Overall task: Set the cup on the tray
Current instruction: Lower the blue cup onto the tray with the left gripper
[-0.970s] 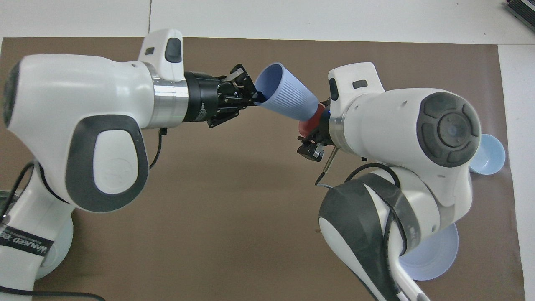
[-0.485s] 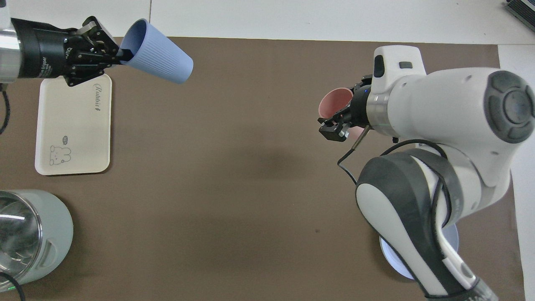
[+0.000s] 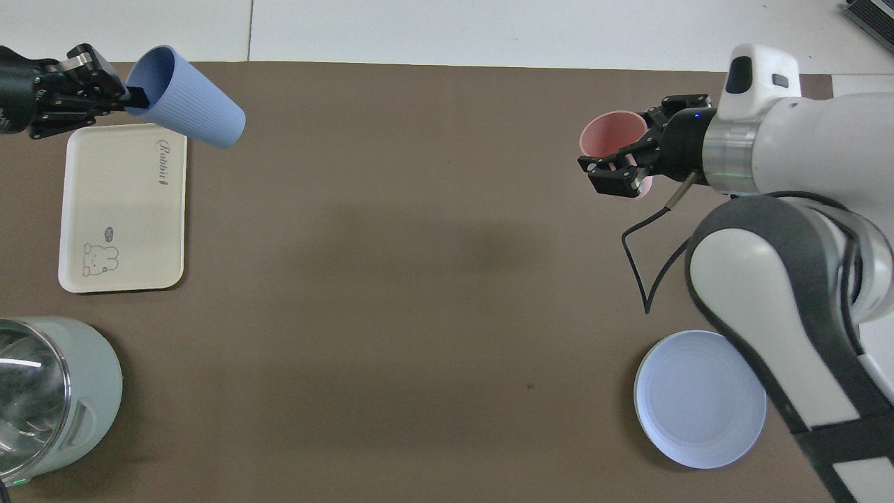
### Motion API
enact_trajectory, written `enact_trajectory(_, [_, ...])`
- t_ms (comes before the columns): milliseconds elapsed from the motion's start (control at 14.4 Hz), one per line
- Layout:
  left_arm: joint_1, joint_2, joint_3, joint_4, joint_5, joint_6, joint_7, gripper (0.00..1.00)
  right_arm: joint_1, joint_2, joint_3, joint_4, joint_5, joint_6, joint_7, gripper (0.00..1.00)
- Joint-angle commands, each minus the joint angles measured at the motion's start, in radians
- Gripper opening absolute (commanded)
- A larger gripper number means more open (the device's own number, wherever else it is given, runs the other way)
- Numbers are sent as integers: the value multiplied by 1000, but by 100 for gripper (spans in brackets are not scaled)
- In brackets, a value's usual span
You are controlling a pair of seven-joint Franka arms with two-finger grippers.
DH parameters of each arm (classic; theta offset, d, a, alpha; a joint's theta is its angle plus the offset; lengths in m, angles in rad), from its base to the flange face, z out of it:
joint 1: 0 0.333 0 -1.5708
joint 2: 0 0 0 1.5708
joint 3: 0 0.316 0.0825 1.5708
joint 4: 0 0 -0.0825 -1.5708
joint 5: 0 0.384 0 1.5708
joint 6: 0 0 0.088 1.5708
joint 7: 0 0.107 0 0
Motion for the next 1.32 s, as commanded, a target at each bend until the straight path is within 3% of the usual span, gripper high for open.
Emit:
enact_trajectory(0, [76,-109,-13,-203,17,135,180,0,-71,47,13,-47,241,26,-293,0])
enact_trajectory(347, [167,-97,-14,-312,17,284,375,0,-134,119,13,-113,588,4,-783,0])
enact_trajectory(693, [175,41,-14,-383,16,584,470,0,-261,268,13,-95,755,-212,-1083,0])
enact_trajectory(1040, [175,131,-14,-385,13,669,472,0,-324,302,13,-102,760,-317,-1153,0])
enact_trajectory(1248, [173,148,-14,-383,4,687,469,0,-327,300,13,-108,763,-322,-1161,0])
